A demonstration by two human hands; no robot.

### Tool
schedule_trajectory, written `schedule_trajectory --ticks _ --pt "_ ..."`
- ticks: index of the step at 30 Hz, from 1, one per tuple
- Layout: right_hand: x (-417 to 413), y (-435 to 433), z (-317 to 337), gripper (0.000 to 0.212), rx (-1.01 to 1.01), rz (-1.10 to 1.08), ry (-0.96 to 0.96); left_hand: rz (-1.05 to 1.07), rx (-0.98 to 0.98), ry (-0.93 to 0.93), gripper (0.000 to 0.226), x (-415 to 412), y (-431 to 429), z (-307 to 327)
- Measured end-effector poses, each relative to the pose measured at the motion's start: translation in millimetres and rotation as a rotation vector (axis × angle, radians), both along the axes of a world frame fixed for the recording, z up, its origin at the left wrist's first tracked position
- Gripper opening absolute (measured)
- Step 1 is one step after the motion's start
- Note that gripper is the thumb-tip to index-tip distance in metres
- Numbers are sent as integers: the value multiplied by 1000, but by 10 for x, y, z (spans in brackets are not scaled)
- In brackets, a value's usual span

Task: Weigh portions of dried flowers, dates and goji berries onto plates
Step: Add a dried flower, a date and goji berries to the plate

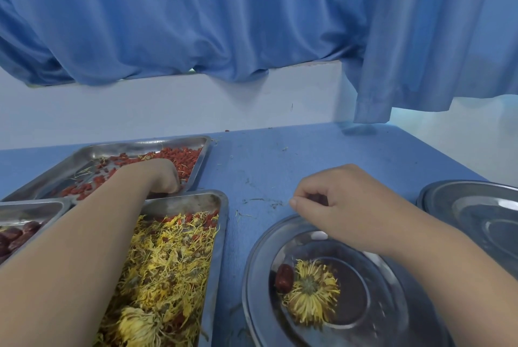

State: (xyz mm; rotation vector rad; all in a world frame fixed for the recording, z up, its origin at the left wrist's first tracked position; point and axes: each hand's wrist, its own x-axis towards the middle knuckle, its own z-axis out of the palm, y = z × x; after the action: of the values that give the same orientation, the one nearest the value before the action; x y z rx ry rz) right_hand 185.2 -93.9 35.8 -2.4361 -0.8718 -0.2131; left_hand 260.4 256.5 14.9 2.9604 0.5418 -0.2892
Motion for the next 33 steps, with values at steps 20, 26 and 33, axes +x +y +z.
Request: schedule_trajectory --ticks 20,26,33 --pt "-2 -36 61 28 36 -20 -7 -18 -2 -398 18 -121 180 85" --pt "-3 -72 103 27 43 -43 7 172 -609 -534 11 -217 193 110" --pt "-54 -211 295 25 120 -63 1 99 -1397 -530 19 -583 -277 351"
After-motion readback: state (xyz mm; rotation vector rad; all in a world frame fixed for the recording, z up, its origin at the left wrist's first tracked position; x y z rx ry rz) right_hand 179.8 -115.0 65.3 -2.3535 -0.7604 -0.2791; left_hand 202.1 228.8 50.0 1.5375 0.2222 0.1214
